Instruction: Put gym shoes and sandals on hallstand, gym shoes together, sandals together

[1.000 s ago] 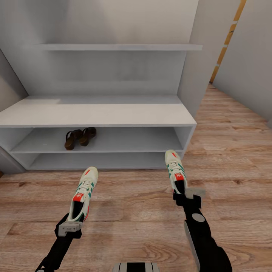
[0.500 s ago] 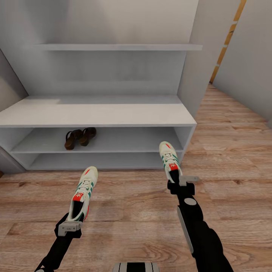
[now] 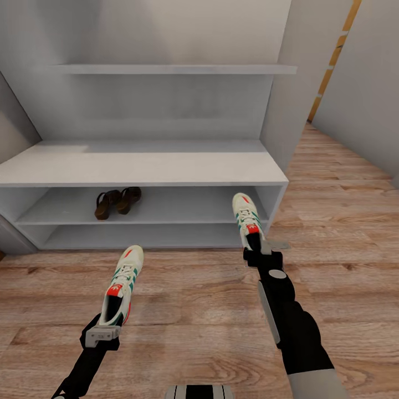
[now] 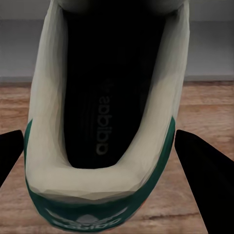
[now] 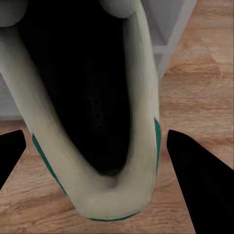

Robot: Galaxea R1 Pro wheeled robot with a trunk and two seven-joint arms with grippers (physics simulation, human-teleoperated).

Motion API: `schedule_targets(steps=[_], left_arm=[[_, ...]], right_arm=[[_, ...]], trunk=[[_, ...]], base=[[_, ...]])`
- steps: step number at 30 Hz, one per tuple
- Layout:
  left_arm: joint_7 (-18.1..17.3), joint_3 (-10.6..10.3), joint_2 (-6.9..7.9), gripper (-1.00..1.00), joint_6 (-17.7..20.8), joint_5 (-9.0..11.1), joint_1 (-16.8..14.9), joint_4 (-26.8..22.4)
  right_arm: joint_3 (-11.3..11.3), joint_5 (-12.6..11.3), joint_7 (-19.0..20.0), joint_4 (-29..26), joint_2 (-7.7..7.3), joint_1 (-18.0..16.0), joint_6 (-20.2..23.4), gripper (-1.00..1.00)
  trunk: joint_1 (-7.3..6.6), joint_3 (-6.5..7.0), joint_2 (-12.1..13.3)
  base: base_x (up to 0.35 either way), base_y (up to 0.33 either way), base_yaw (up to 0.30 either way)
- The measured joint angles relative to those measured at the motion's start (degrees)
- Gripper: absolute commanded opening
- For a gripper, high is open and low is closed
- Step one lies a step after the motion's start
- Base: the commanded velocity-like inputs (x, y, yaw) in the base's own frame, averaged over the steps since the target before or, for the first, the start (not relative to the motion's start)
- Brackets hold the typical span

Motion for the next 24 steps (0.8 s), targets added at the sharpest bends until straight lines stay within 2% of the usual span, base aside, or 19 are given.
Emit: schedule_targets(steps=[3,6,9,14,24], left_arm=[[0.0,0.0,0.00,-1.00,0.0,0.1,0.0,0.0],[0.0,0.0,0.00,-1.00,0.0,0.1,0.0,0.1],[0.0,0.0,0.00,-1.00,0.0,0.1,0.0,0.1],[0.2,0.0,0.00,-1.00,0.0,-0.1,0.0,0.1],[0.3,-0.2,0.00,-1.00,0.0,-0.3,0.0,0.1]], right_arm=[[0.0,-2.8,-0.1,0.0,-0.03,-0.9,0.0,-1.00],[-0.1,-4.4,0.0,0.1,-0.11,-1.2,-0.5,-1.00],[-0.1,-5.7,0.0,0.4,-0.24,-1.2,-3.3,-1.00],[0.1,-6.5,-0.1,2.9,-0.27,-0.9,-9.1,-1.00],[0.1,-6.9,-0.1,6.0,-0.29,-0.8,-11.2,-1.00]], trunk=[[0.00,0.00,0.0],[0.00,0.00,0.0],[0.00,0.00,0.0],[0.00,0.00,0.0],[0.00,0.00,0.0]], base=[[0.000,0.000,0.000],[0.000,0.000,0.000],[0.000,0.000,0.000],[0.000,0.000,0.000],[0.000,0.000,0.000]])
